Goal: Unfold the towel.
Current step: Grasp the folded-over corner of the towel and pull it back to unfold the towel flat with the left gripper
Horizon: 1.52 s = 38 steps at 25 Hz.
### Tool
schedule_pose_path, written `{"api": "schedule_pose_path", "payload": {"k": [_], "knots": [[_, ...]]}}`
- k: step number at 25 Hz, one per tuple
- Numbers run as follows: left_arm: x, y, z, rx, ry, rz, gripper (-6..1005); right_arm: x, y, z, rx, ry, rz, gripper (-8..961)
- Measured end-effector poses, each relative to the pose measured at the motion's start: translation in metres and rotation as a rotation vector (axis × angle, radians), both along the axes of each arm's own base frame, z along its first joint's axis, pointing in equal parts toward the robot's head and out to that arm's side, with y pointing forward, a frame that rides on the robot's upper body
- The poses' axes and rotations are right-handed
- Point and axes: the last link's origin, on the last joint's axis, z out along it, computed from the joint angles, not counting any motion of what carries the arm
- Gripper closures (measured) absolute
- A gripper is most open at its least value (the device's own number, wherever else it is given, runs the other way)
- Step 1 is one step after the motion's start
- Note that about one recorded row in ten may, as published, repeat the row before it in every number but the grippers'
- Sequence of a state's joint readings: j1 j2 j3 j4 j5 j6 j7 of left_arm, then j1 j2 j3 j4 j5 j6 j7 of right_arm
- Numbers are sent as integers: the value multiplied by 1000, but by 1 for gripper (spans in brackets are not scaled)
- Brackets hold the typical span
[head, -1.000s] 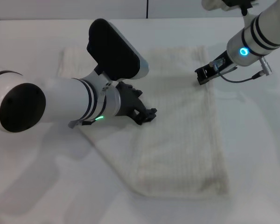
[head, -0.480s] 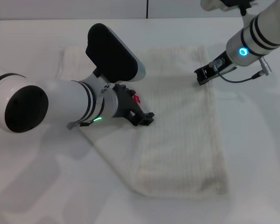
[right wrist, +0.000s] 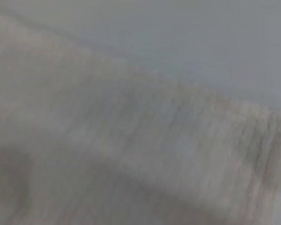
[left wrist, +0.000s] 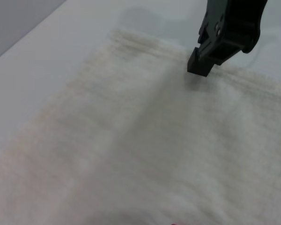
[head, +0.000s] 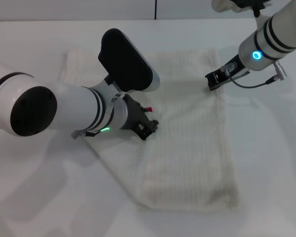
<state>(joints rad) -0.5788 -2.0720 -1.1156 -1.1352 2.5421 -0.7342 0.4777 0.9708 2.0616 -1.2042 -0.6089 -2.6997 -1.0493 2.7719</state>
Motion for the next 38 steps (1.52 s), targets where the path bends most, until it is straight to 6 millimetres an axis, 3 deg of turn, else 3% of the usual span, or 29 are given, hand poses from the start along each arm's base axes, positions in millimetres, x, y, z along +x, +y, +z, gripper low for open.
{"api": "schedule_pose_path", "payload": {"k": [2, 7, 13, 19, 38], "knots": [[1, 0, 0, -1, 1, -1, 580, 0, 0, 0, 0, 0, -1, 953], [21, -8, 11, -9, -30, -32, 813, 0, 0, 0, 0, 0, -1, 953], [37, -17, 31, 33, -26, -38, 929, 1, -1, 0, -1, -2, -2, 953], [44, -24, 49, 93, 19, 3, 930, 3, -1, 0, 1, -3, -4, 953], [20, -38, 78, 153, 145, 307, 922, 7, -3, 0, -3, -13, -9, 953]]}}
